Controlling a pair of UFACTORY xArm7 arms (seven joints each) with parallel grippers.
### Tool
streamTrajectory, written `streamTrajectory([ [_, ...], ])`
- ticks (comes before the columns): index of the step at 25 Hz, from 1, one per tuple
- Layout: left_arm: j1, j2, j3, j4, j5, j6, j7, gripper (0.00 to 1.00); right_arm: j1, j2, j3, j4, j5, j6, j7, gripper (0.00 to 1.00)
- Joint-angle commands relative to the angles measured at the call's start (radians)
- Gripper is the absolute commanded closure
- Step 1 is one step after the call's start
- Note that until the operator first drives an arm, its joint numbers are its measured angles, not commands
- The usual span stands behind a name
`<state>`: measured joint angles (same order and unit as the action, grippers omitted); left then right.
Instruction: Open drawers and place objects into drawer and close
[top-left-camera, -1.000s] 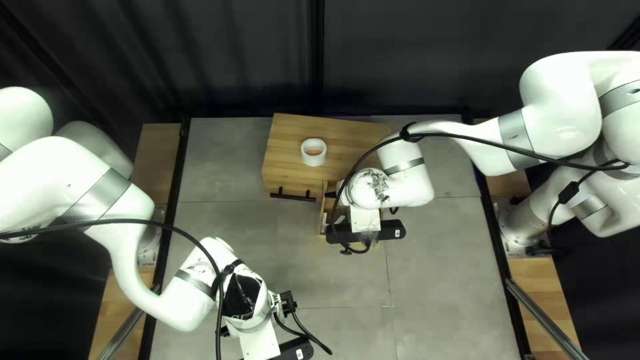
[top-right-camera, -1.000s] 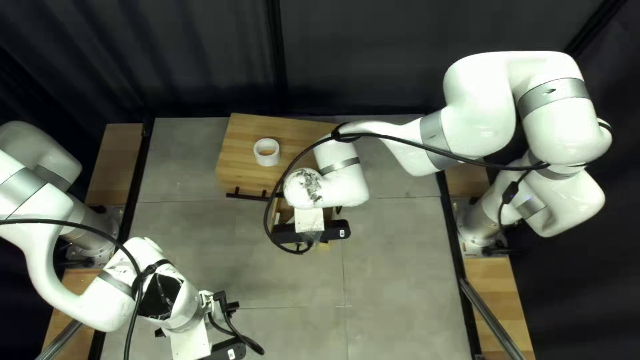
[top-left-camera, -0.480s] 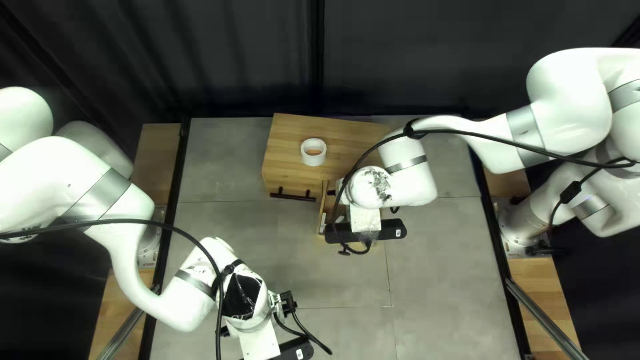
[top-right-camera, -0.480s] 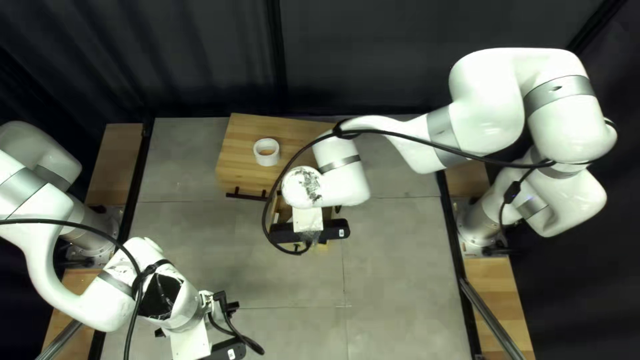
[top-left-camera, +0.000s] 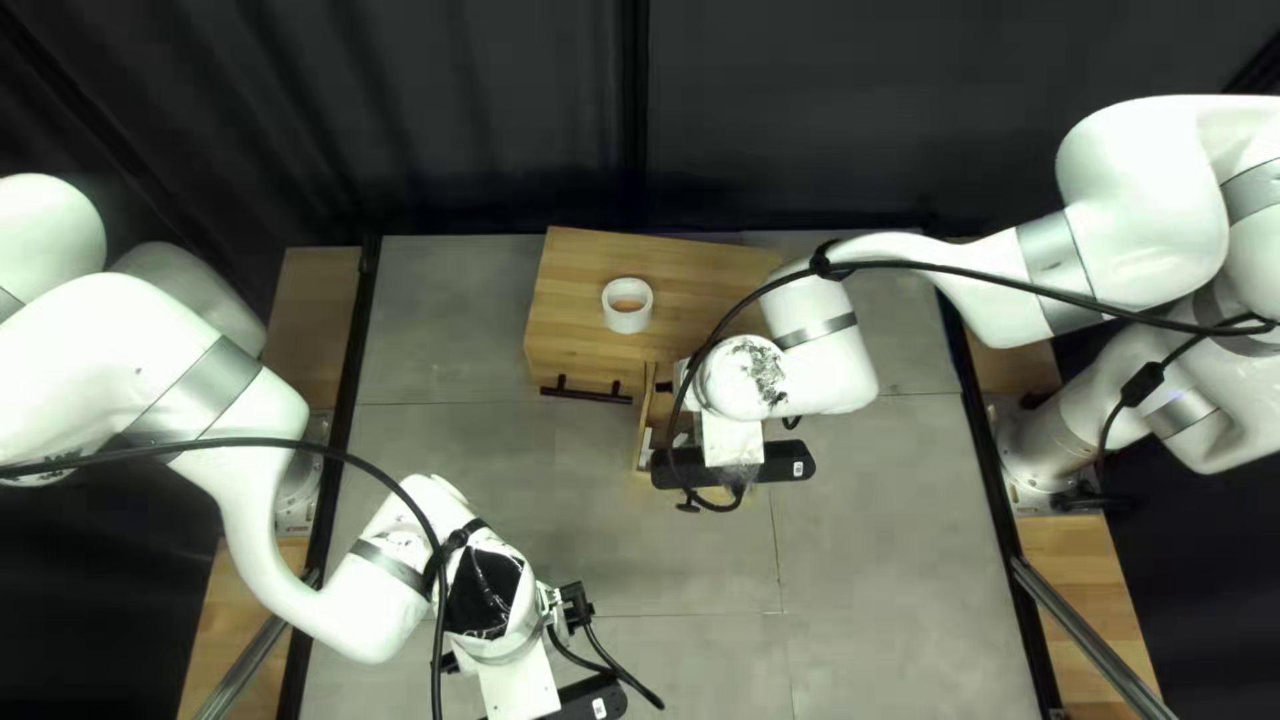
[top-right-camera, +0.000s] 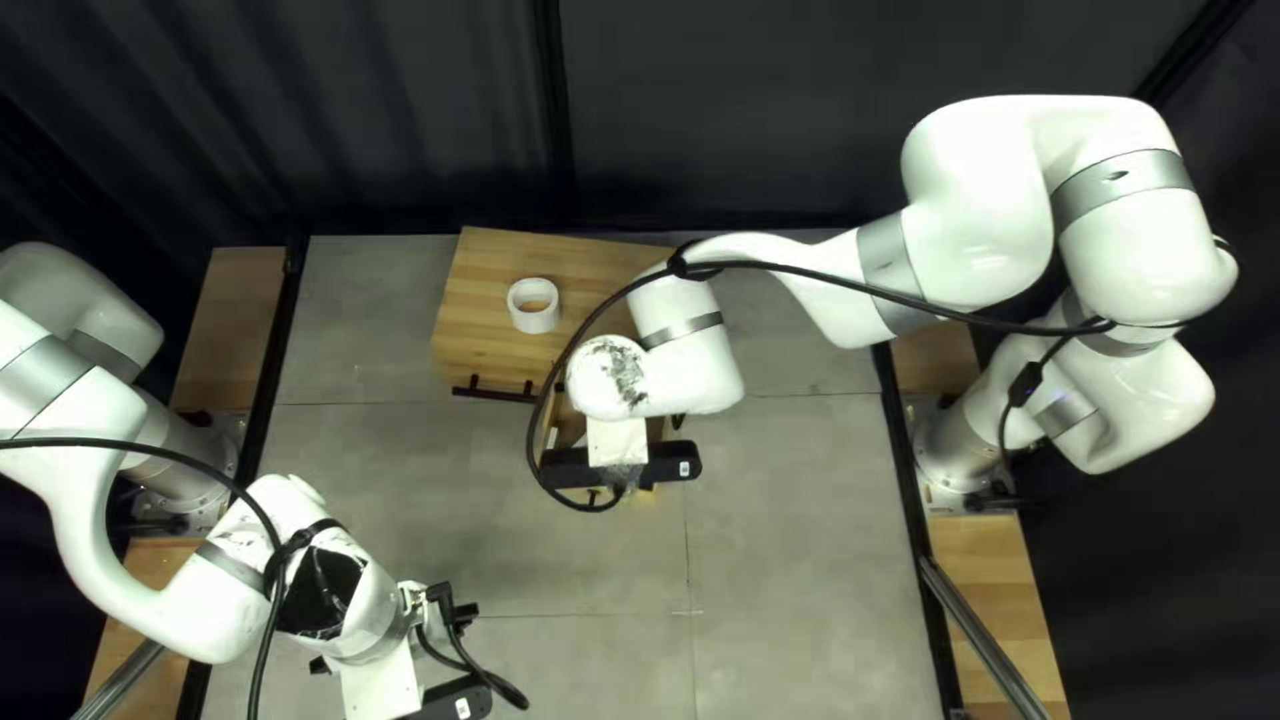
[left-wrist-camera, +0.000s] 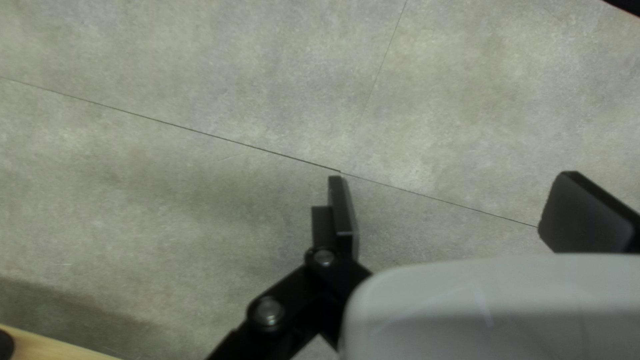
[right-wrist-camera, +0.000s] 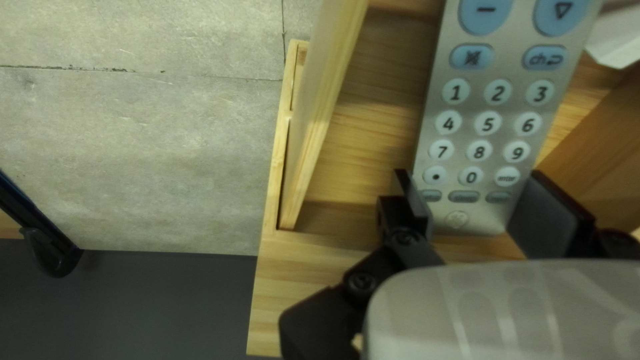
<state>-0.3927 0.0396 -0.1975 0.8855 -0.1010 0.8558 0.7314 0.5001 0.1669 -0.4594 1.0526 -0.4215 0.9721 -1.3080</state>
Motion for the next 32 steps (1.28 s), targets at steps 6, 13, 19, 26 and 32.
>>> streamTrajectory([
  [6,0.000,0.000,0.000,0.000,0.000,0.000,0.000,0.00,-0.015,-0.004,-0.011,-0.025,-0.005,-0.029,-0.017,0.97],
  [13,0.000,0.000,0.000,0.000,0.000,0.000,0.000,0.00,-0.013,-0.013,-0.011,-0.016,-0.002,-0.002,-0.019,0.98],
  [19,0.000,0.000,0.000,0.000,0.000,0.000,0.000,0.00,-0.005,-0.022,-0.006,-0.025,-0.002,0.018,-0.004,0.98],
  [26,0.000,0.000,0.000,0.000,0.000,0.000,0.000,0.00,0.001,-0.033,-0.004,-0.032,-0.005,0.034,0.010,0.98],
  [32,0.000,0.000,0.000,0.000,0.000,0.000,0.000,0.00,0.004,-0.032,-0.002,-0.025,-0.004,0.050,0.016,0.98],
])
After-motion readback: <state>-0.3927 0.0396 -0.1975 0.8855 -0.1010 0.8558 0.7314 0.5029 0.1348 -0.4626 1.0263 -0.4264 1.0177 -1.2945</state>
